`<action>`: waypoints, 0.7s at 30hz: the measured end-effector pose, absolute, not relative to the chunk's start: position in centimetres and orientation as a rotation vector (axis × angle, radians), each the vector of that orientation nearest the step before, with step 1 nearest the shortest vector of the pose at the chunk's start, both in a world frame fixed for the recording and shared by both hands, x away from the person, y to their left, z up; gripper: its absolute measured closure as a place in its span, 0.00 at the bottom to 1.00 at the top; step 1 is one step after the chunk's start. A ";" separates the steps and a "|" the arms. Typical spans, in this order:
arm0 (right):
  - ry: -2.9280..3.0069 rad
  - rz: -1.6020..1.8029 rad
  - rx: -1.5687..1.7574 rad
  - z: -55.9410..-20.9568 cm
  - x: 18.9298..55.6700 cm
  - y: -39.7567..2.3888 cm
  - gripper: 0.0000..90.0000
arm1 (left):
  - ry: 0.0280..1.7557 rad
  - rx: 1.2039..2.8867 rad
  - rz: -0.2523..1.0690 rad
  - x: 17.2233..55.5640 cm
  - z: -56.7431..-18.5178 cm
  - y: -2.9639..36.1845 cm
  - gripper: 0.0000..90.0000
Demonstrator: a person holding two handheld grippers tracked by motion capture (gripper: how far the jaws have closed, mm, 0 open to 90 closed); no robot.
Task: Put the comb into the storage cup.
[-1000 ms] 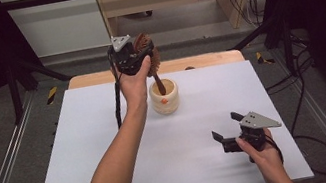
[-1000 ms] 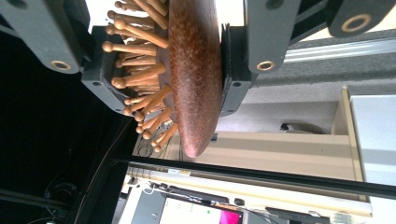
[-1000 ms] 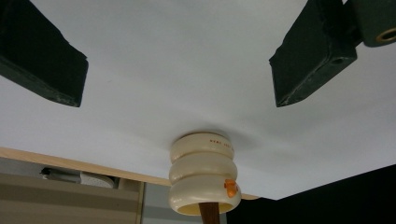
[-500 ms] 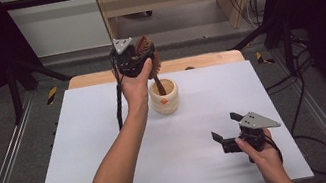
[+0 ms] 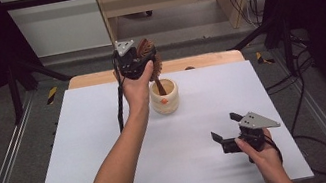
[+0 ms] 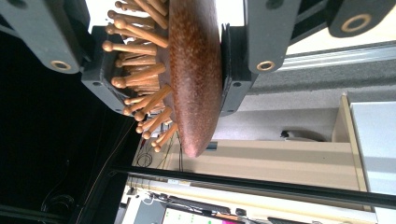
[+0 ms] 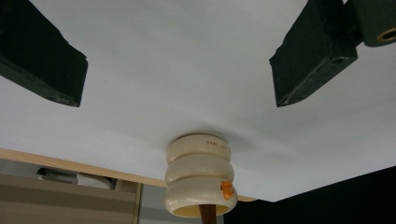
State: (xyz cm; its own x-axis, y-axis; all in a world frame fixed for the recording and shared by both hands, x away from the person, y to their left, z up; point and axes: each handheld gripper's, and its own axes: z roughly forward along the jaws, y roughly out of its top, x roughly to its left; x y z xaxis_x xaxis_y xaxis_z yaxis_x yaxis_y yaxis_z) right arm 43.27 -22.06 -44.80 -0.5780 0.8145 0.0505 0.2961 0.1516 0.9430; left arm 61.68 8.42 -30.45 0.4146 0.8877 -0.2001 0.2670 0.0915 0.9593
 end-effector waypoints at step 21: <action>1.958 1.428 1.055 -44.8 43.3 -22.0 0.05 | 1.101 1.463 0.620 61.7 -31.4 7.8 0.56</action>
State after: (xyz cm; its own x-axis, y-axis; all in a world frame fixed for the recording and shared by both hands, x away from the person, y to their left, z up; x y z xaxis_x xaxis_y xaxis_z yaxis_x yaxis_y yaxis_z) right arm 43.27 -22.02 -44.82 -0.5792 0.8136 0.0507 0.2969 0.1526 0.9426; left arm 61.71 7.85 -31.45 0.4214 0.8837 -0.2037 0.2834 0.0851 0.9552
